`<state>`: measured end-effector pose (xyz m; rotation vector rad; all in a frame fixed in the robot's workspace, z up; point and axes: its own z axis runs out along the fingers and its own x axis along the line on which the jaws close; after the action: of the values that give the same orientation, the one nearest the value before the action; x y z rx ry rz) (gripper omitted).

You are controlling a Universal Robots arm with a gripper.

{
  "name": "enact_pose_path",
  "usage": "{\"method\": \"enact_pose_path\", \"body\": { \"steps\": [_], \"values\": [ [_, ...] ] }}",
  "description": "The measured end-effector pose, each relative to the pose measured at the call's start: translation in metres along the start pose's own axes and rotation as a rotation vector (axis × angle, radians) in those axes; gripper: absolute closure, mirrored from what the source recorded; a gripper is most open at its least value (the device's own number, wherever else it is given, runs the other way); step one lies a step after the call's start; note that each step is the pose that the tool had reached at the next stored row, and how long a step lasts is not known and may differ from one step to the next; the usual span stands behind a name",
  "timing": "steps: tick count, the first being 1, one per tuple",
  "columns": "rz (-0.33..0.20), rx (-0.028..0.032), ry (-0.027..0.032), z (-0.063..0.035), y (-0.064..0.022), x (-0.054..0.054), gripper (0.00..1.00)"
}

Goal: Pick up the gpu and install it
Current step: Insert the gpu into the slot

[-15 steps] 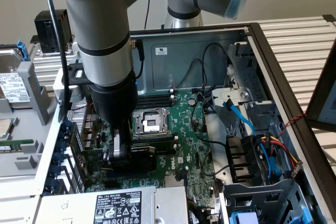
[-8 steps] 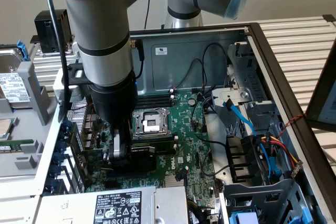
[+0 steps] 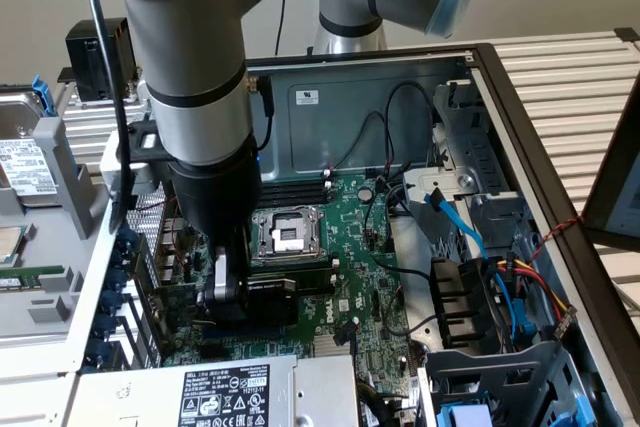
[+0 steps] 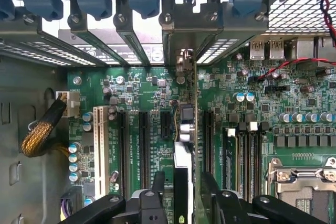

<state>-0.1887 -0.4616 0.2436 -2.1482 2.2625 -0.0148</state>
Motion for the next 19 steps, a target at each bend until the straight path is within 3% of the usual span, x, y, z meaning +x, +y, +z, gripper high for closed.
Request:
{"method": "enact_pose_path", "body": {
  "steps": [15, 19],
  "values": [
    [0.000, 0.0001, 0.0022, -0.0653, -0.0014, -0.001, 0.59],
    [0.000, 0.0003, 0.0012, -0.0706, -0.0014, -0.001, 0.59]
  ]
}}
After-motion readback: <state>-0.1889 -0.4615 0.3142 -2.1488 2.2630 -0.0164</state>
